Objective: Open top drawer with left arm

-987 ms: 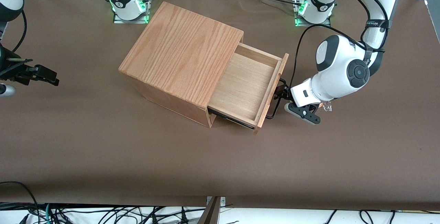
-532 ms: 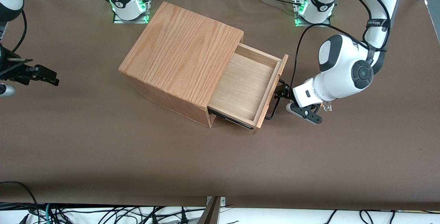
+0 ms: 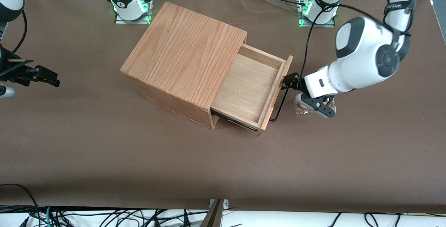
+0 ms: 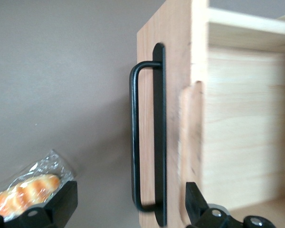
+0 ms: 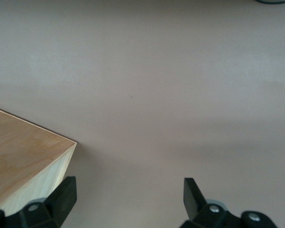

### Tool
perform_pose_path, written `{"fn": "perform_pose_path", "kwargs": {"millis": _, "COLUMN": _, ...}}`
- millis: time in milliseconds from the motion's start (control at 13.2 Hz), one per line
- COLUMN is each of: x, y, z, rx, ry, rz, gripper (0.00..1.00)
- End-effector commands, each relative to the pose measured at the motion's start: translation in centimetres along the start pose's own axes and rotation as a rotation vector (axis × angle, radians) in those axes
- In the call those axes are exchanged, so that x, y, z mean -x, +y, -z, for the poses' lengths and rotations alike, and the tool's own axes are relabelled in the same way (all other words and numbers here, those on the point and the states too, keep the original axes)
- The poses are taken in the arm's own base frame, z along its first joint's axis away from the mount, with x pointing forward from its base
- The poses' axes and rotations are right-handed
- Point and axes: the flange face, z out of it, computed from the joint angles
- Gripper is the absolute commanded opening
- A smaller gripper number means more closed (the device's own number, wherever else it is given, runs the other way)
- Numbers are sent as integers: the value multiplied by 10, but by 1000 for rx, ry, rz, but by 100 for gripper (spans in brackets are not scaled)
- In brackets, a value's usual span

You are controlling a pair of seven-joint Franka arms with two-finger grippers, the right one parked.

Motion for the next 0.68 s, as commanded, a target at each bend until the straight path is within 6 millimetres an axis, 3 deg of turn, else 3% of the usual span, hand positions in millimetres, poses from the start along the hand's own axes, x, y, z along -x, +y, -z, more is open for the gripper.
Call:
{"fn": "perform_pose_path", "kwargs": {"millis": 0, "x": 24, "y": -18, "z": 56, "rx": -10, "ry": 11, "rz": 23, "gripper": 100}}
{"fn": "perform_pose_path", "kwargs": {"millis": 456, "x": 64, "y": -92, "z": 108, "rx": -242, "ry": -50, "rz": 110, "gripper": 100}}
{"fn": "perform_pose_path", "kwargs": {"millis": 608, "x": 78, "y": -96, "z": 135, "rx": -392, "ry": -46, "rz": 137, "gripper": 100}}
